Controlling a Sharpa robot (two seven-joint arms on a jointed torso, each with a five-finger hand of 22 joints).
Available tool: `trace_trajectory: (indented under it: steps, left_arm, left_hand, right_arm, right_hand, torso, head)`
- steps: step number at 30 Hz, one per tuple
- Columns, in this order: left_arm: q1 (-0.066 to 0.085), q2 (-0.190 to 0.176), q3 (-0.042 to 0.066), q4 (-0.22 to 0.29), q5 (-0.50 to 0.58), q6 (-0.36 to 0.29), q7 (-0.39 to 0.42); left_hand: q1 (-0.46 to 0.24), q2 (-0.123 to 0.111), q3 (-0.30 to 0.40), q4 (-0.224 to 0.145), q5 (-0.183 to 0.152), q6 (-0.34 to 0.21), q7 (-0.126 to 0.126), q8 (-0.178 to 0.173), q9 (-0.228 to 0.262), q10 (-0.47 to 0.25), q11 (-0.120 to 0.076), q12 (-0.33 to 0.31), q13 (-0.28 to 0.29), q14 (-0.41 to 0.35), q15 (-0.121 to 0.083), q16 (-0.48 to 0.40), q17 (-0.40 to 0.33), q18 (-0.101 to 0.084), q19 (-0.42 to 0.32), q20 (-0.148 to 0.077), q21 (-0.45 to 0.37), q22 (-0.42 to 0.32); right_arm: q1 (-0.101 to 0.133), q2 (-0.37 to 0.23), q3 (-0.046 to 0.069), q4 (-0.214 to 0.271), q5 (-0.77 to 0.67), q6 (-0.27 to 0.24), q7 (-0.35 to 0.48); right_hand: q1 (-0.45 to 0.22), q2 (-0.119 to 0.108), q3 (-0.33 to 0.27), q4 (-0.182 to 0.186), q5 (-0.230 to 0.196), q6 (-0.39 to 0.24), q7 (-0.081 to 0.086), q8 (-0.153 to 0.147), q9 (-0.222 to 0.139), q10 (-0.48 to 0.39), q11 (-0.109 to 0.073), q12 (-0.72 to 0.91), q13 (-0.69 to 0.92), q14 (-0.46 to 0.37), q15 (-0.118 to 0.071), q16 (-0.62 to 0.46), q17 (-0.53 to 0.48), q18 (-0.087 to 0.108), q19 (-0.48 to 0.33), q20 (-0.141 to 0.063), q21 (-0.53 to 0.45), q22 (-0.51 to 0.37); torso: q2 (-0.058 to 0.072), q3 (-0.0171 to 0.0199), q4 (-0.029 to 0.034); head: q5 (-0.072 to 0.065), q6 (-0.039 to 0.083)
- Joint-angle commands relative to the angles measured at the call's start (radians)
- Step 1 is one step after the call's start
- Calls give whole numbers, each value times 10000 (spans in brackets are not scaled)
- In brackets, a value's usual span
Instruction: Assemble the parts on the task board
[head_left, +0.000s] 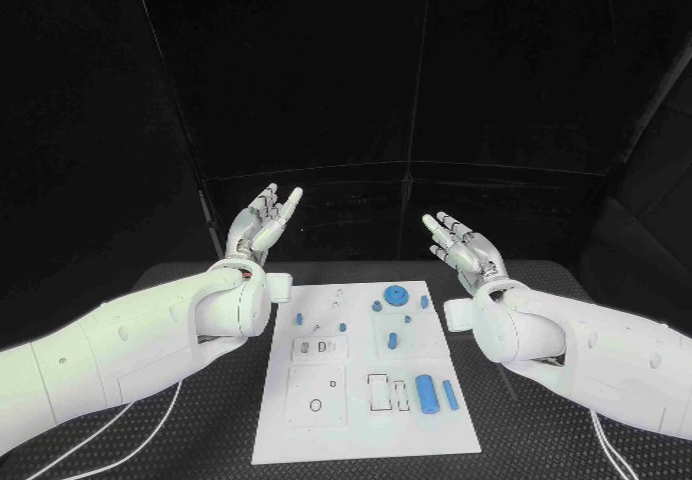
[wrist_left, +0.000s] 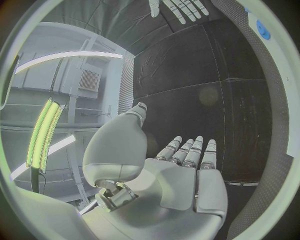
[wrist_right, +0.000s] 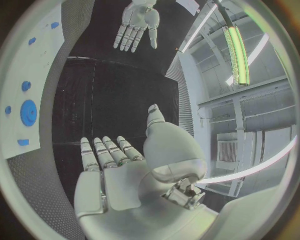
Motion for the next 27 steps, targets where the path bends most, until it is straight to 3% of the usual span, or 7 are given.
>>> trace_trajectory:
  steps: [1, 5, 6, 10, 14, 19, 27]
  left_arm:
    - [23, 13, 15, -7, -271, 548, 449]
    - [23, 13, 15, -7, -271, 548, 449]
    - [23, 13, 15, -7, -271, 548, 449]
    - [4, -246, 0, -28, -241, 1070, 306]
    - [1, -395, -3, 96, -242, 1201, 343]
    - [-3, -576, -5, 281, -242, 1363, 360]
    - [-24, -888, -5, 794, -427, 1807, 132]
  left_hand:
    - [477, 55, 76, 158, 74, 153, 897, 76, 23, 47, 186, 61, 22, 107, 146, 55, 27, 230, 11, 214, 72, 22]
    - [524, 188, 112, 147, 65, 270, 983, 94, 37, 161, 270, 80, 39, 361, 211, 110, 76, 232, 126, 263, 126, 58]
    - [555, 240, 123, 144, 62, 357, 1019, 107, 48, 252, 307, 94, 51, 582, 243, 164, 116, 220, 210, 277, 167, 82]
    - [789, 488, 175, 108, 18, 993, 1228, 221, 123, 1011, 512, 233, 146, 1920, 468, 559, 341, 87, 936, 336, 519, 274]
    - [1458, 604, 189, 5, 18, 2675, 1092, 595, 321, 3192, 783, 713, 377, 5033, 612, 1504, 793, -112, 4378, 293, 2179, 1099]
    - [2227, 621, 54, -171, 7, 5264, 992, 1121, 547, 7119, 472, 1547, 634, 7274, 86, 2135, 1002, 327, 6756, 211, 3296, 1468]
    - [2978, 658, -150, -462, 7, 7047, 853, 1210, 526, 8680, -77, 1584, 556, 10034, -687, 3017, 1804, 380, 9052, -516, 4384, 1807]
  right_arm:
    - [-58, 21, 113, -94, -1230, 1576, -695]
    - [-107, 25, 200, -158, -1433, 1844, -820]
    - [-110, 25, 205, -161, -1444, 1858, -827]
    - [-9, -21, 205, -628, -3817, 1208, -669]
    - [52, -37, 204, -711, -5300, 1053, -812]
    - [187, -39, 204, -823, -6878, 986, -1104]
    - [432, -8, 209, -990, -9358, 1276, -2038]
  right_hand:
    - [1675, 153, 101, -910, 51, 659, 1479, 143, 84, 865, 328, 141, 89, 928, 330, 183, 98, 336, 1002, 188, 537, 257]
    - [2702, 103, 483, -1922, -123, 2036, 1584, 414, 246, 2838, 481, 494, 273, 3344, 346, 692, 332, 530, 2661, 151, 1356, 622]
    - [2979, 56, 595, -2213, -85, 2883, 1548, 619, 353, 4133, 375, 791, 401, 4855, 192, 1104, 490, 674, 3607, 148, 1828, 830]
    - [3315, -34, 766, -2796, -136, 5545, 1246, 1217, 608, 6687, -8, 1468, 512, 7149, -294, 1686, 562, 1131, 5260, 118, 2690, 1131]
    - [3476, -3, 860, -3281, -125, 7021, 973, 1434, 630, 7817, -363, 1612, 396, 8460, -686, 1905, 566, 1233, 6165, -151, 3202, 1283]
    - [3563, 107, 927, -3815, -9, 7716, 753, 1353, 513, 8808, -674, 1452, 363, 9879, -1167, 2105, 648, 1229, 7064, -650, 3939, 1592]
    - [3597, -216, 862, -3797, 453, 8561, 364, 1164, 440, 10160, -1205, 1131, 382, 12446, -1946, 3283, 1440, 1189, 8351, -1538, 6197, 2842]
  torso:
    - [-2, -1, -2]
    - [-2, -1, -2]
    - [-2, -1, -2]
    - [87, -3, -15]
    - [221, 3, -14]
    - [443, 26, 4]
    - [773, 58, 71]
  head:
    - [1, -2]
    - [1, -2]
    - [1, -2]
    - [48, -213]
    - [63, -184]
    - [35, -125]
    - [-71, -37]
